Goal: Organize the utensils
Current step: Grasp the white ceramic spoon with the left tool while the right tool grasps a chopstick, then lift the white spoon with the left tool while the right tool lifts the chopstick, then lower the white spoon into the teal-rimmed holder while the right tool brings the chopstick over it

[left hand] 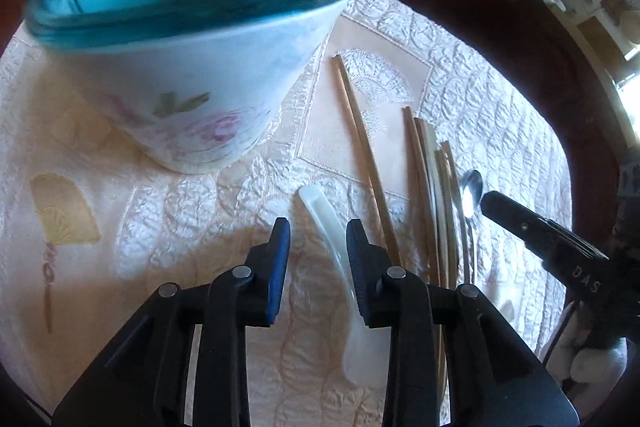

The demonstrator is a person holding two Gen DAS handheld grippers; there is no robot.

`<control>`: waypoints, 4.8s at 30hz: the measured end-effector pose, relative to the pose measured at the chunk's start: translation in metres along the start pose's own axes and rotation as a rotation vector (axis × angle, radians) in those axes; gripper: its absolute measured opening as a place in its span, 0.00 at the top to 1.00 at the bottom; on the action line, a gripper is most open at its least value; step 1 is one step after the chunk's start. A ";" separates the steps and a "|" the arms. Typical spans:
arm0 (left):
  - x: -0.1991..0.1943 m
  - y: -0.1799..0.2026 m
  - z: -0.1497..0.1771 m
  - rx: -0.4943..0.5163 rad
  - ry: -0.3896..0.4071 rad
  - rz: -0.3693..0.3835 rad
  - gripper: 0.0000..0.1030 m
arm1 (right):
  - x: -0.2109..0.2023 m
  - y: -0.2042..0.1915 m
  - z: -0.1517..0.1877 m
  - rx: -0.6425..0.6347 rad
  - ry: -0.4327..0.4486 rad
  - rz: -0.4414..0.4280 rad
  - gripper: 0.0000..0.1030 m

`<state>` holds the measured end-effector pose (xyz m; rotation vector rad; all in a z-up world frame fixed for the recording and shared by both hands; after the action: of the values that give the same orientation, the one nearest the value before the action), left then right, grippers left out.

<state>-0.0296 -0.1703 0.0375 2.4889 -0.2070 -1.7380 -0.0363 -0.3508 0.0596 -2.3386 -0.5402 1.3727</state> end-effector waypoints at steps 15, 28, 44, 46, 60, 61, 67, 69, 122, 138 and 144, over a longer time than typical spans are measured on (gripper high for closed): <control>0.023 0.015 -0.014 -0.002 -0.004 0.022 0.83 | 0.059 0.024 -0.024 0.075 -0.081 -0.004 0.90; -0.054 0.001 0.007 0.095 0.120 0.102 0.89 | -0.026 -0.007 -0.019 -0.038 0.058 -0.044 0.90; -0.112 -0.015 0.018 0.098 0.219 0.116 0.89 | -0.056 -0.044 -0.004 -0.100 0.086 -0.061 0.90; -0.114 -0.016 0.018 0.094 0.221 0.119 0.89 | -0.056 -0.045 -0.002 -0.108 0.078 -0.059 0.90; -0.121 -0.021 0.019 0.080 0.230 0.125 0.89 | -0.041 -0.051 -0.006 -0.076 0.053 -0.088 0.90; -0.122 -0.022 0.019 0.076 0.230 0.126 0.89 | -0.041 -0.052 -0.006 -0.079 0.053 -0.086 0.90; -0.121 -0.019 0.020 0.079 0.226 0.129 0.89 | -0.043 -0.052 -0.006 -0.073 0.050 -0.101 0.89; -0.121 -0.019 0.021 0.082 0.226 0.129 0.89 | -0.043 -0.051 -0.007 -0.070 0.049 -0.100 0.89; -0.124 -0.049 0.009 -0.004 0.227 0.123 0.89 | 0.064 -0.050 -0.041 -0.212 -0.178 0.004 0.95; -0.205 -0.065 -0.033 -0.027 0.437 0.119 0.89 | -0.078 -0.088 -0.043 -0.216 0.135 -0.177 0.95; -0.217 -0.069 -0.072 -0.046 0.534 0.047 0.89 | -0.122 -0.131 -0.073 -0.286 0.269 -0.240 0.97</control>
<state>-0.0315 -0.0655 0.2519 2.7692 -0.1737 -0.9914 -0.0447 -0.3086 0.2482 -2.5237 -0.9491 0.9051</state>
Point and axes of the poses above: each gripper's, at about its wrist camera, not at the fingertips, and x roughly the way its jaws point, y to its right, z to its underside, the point moved 1 cm from there along x, roughly the way its jaws point, and after that the axes turned 12 degrees about -z, right-handed, at the moved point
